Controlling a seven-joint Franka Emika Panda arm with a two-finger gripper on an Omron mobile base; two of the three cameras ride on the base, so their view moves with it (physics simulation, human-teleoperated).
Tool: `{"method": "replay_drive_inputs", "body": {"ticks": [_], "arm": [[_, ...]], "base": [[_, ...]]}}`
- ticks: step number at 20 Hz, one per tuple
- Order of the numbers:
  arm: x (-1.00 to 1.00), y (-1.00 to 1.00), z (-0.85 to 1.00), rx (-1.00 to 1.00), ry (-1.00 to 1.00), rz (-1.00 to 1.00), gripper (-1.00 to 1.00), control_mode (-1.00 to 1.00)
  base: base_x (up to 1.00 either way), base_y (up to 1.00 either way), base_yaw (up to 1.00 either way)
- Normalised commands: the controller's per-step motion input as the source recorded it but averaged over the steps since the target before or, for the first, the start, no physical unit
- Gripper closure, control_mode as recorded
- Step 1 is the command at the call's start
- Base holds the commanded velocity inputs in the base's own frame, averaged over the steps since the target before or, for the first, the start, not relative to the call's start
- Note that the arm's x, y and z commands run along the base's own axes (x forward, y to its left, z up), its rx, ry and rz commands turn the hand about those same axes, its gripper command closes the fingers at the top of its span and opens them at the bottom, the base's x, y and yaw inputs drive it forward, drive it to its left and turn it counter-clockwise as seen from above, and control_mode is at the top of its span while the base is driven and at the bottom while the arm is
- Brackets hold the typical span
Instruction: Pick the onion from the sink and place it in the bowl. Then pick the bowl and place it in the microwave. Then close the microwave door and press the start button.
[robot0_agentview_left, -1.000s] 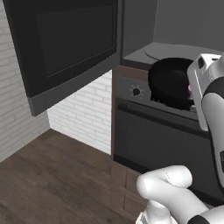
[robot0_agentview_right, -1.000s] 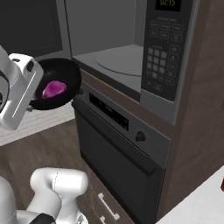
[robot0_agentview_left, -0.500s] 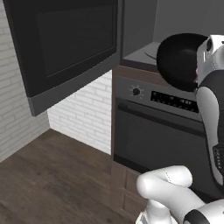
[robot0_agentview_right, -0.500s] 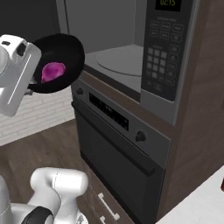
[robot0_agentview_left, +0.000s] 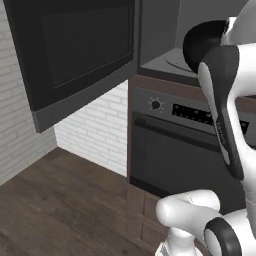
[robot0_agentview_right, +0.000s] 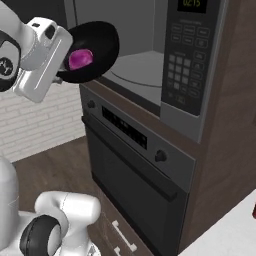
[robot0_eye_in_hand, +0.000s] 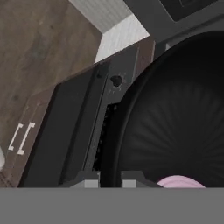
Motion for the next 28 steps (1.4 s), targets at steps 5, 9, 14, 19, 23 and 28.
{"method": "replay_drive_inputs", "body": {"ticks": [5,9,14,19,23,28], "arm": [[0.91,-0.08,0.00,-0.08,0.05,-0.20,1.00,-1.00],[0.73,-0.47,0.00,0.00,0.10,-0.11,1.00,-1.00],[0.60,-0.50,0.00,0.00,0.02,-0.06,1.00,-1.00],[0.57,-0.40,-0.08,0.01,0.01,0.00,1.00,-1.00],[0.41,-0.39,-0.23,0.10,0.00,0.00,1.00,-1.00],[0.39,-0.24,-0.32,0.12,0.00,0.00,1.00,-1.00]], "base": [[0.00,0.00,0.00],[0.00,0.00,0.00],[0.00,0.00,0.00],[0.00,0.00,0.00],[0.00,0.00,0.00],[0.00,0.00,0.00]]}}
